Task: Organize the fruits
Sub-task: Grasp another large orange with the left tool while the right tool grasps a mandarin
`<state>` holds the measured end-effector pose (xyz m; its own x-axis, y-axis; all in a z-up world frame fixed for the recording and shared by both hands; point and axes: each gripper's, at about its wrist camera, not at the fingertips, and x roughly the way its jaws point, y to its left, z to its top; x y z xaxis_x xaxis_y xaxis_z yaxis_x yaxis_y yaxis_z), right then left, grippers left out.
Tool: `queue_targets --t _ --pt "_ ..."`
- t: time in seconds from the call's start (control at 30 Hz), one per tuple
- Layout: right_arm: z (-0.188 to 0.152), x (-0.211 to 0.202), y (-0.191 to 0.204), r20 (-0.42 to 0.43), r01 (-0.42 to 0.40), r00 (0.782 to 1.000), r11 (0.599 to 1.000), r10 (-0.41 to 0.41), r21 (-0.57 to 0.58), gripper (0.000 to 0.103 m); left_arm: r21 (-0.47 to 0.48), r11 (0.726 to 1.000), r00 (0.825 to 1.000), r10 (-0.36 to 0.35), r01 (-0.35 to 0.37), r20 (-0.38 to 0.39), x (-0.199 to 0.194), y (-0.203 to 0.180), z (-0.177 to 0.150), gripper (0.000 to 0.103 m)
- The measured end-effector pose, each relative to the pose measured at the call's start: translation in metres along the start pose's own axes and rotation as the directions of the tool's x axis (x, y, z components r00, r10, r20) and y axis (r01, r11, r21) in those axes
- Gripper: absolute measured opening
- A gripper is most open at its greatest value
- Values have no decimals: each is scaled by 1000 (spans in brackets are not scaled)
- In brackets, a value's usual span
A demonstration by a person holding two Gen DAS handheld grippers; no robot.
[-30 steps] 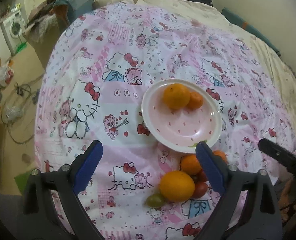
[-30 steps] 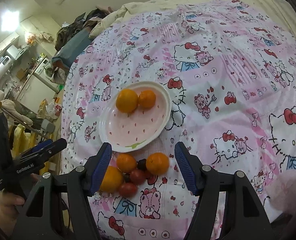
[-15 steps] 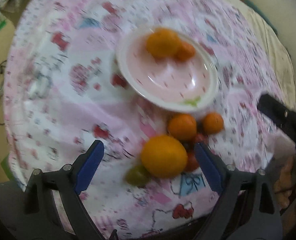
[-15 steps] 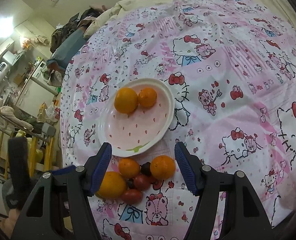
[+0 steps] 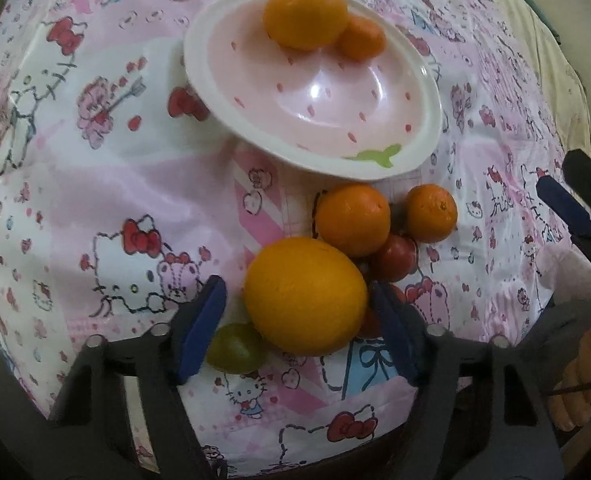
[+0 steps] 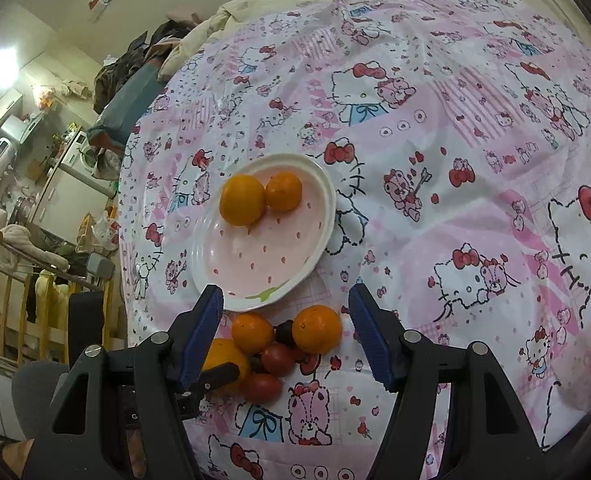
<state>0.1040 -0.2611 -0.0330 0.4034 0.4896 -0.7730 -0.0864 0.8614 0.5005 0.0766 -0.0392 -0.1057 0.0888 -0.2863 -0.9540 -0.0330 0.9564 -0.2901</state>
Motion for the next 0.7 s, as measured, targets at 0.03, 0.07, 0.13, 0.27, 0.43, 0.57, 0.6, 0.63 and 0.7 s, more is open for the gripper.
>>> queue_targets --t 0.03,0.07,0.13,0.27,0.43,0.57,0.6,0.63,0.7 --pt "0 1 -1 -2 -1 1000 1000 1 6 68 1 1000 1000 -8 8 -8 2 0 1 60" --pt "0 0 -1 -2 -2 1000 1000 2 8 68 5 1000 1000 -6 6 -9 2 -2 1 59" --pt "1 -1 -1 2 -2 1000 1000 2 4 68 19 1000 1000 3 -4 5 1 -5 1 58" --pt "0 -2 -1 4 1 1000 1000 -1 4 68 33 999 1000 13 -14 22 -2 -7 1 55" --pt "1 -3 -2 4 3 1000 1000 -3 3 68 24 1000 997 13 -15 74 -17 -4 1 54" --pt "1 -2 -2 2 8 1000 1000 -8 3 68 -4 1000 993 6 -6 120 -32 5 1 54" --pt "1 -2 -3 2 9 1000 1000 -9 4 68 -10 1000 991 6 -5 133 -37 8 1 54" --pt "1 -1 -3 1 10 1000 1000 -10 4 68 -16 1000 988 9 -6 151 -42 10 1 54" --pt "1 -1 -3 1 12 1000 1000 -12 3 68 -33 999 982 14 -8 189 -53 16 2 54"
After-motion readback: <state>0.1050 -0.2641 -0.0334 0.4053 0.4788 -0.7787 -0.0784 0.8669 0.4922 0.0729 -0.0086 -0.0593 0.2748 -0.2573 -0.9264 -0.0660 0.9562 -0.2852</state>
